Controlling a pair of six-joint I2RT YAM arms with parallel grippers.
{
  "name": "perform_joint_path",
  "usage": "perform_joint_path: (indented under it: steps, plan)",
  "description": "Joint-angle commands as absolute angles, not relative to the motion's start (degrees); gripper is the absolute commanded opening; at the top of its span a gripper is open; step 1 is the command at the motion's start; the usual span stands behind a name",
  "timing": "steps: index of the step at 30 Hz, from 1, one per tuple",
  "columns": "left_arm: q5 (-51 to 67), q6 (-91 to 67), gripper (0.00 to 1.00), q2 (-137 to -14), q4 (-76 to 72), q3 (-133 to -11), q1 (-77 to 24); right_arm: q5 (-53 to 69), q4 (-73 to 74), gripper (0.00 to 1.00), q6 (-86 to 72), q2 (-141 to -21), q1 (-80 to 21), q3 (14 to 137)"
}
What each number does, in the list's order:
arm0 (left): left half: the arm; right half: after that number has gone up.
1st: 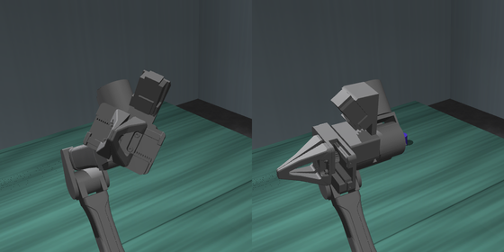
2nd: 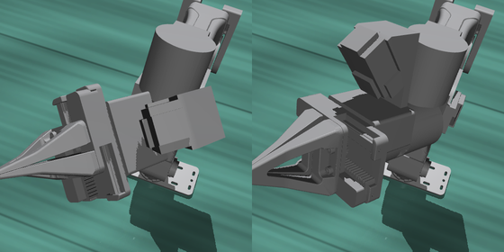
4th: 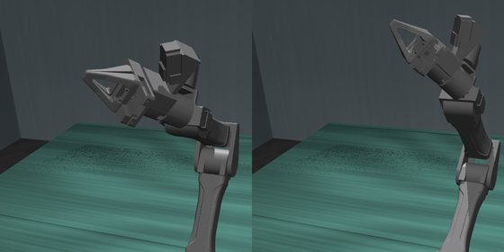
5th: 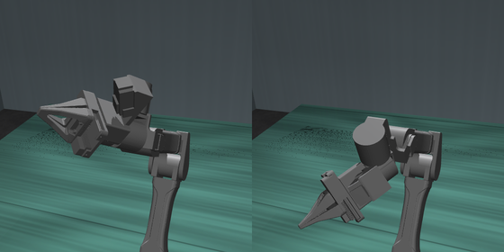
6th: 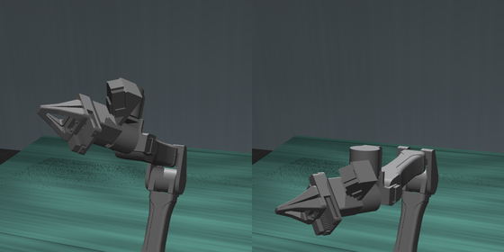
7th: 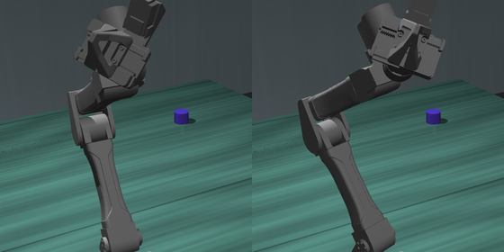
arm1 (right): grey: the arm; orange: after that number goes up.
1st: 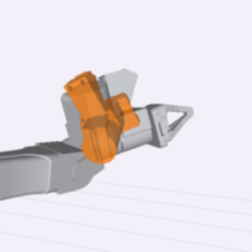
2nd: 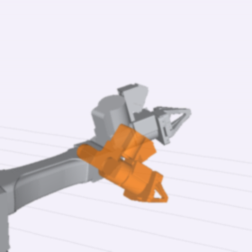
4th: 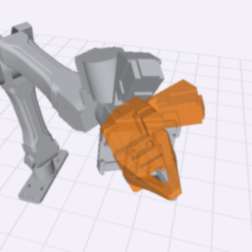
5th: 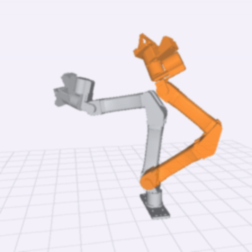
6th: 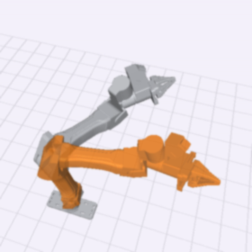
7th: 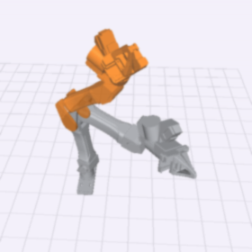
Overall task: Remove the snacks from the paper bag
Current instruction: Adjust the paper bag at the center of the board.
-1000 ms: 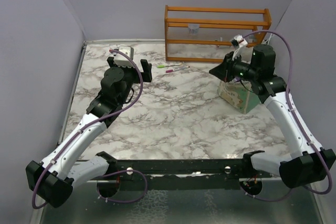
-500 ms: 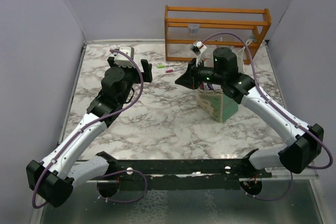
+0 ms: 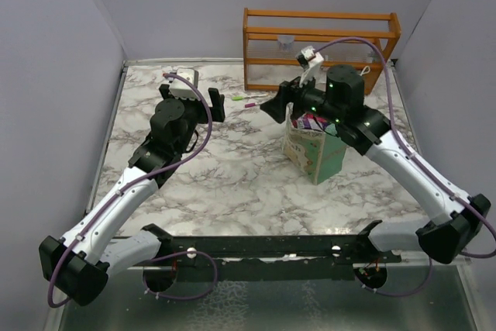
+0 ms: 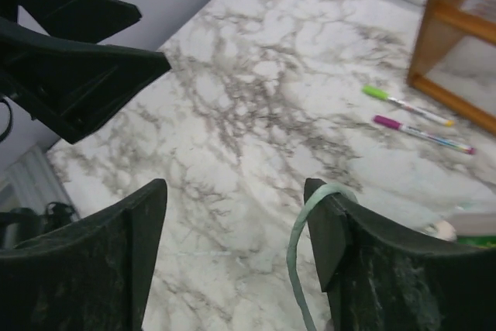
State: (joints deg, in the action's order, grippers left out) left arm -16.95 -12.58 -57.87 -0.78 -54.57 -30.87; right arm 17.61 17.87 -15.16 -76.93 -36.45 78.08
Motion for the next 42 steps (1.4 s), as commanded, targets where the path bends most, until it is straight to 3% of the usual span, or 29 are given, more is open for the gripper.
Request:
perform_joint_path:
  steps: [1,4,10,15,26,34,42]
  plan:
    - [-16.1,-12.6,0.99,-58.3,-0.3,-55.9,-31.2,1.0,20.4,0.76,-8.8,-67.4,-36.8,74.5]
    - [-16.0,-12.6,0.99,-58.5,-0.2,-55.9,-31.2,-8.3,18.8,0.85,-6.2,-62.2,-36.8,70.1]
    - [-16.1,-12.5,0.99,-59.1,0.0,-56.1,-31.1,-31.2,10.2,0.92,-4.5,-56.1,-36.7,61.0]
    - [-15.8,-12.5,0.99,-59.6,0.0,-56.2,-31.1,-45.1,5.6,0.92,-6.2,-57.1,-35.6,58.2]
    - [-15.6,-12.6,0.99,-59.6,0.3,-56.5,-31.1,-4.2,12.9,0.9,-18.2,-65.5,-10.2,66.4]
    - [-15.9,-12.5,0.99,-59.1,0.2,-56.3,-31.2,24.3,8.1,0.9,-23.3,-71.8,4.0,66.6]
    - [-15.9,-12.3,0.99,-59.0,0.2,-56.3,-31.3,40.8,-0.5,0.71,-27.3,-76.8,9.1,64.3]
